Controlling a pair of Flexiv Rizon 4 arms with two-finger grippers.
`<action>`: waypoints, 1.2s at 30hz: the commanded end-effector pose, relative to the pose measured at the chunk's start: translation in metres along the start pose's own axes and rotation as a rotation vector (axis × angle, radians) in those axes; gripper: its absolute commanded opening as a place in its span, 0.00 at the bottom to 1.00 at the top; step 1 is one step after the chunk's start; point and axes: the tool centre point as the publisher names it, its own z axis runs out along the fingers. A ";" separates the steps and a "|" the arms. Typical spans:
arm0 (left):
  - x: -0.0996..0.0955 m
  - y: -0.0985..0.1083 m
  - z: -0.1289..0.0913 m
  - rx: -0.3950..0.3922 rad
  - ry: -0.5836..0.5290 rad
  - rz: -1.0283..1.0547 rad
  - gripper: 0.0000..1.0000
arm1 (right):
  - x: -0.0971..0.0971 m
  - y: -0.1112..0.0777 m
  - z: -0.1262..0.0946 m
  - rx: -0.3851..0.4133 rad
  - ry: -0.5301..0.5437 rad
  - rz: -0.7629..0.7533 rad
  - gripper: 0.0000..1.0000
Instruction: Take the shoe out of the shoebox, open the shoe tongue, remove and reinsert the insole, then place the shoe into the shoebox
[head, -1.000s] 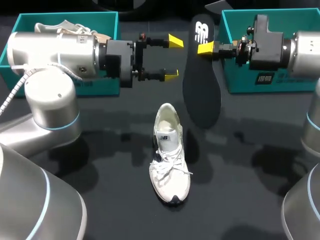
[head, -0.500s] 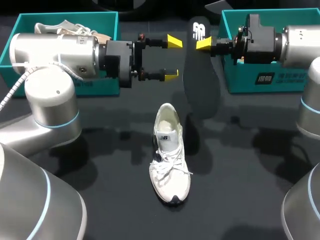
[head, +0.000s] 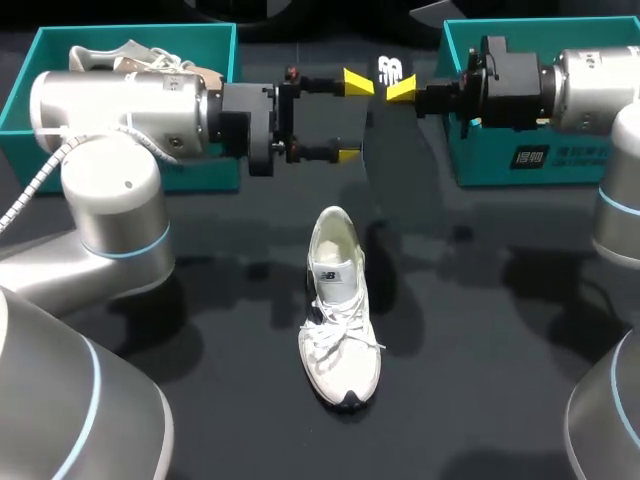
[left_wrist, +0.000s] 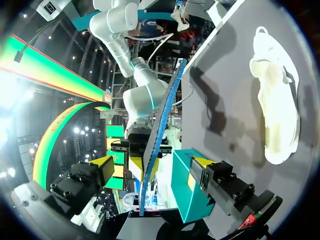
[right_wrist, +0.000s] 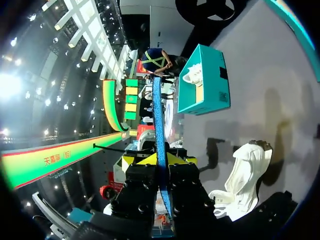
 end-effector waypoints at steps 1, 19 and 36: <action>0.006 0.006 0.015 0.009 -0.015 0.004 1.00 | -0.006 0.008 0.004 0.031 0.008 0.033 0.00; 0.012 0.009 0.027 -0.020 -0.010 0.010 0.41 | -0.022 0.020 0.011 -0.092 0.003 0.167 0.00; 0.019 0.010 0.031 -0.035 0.005 0.008 0.00 | -0.024 0.022 0.010 -0.107 0.004 0.189 0.00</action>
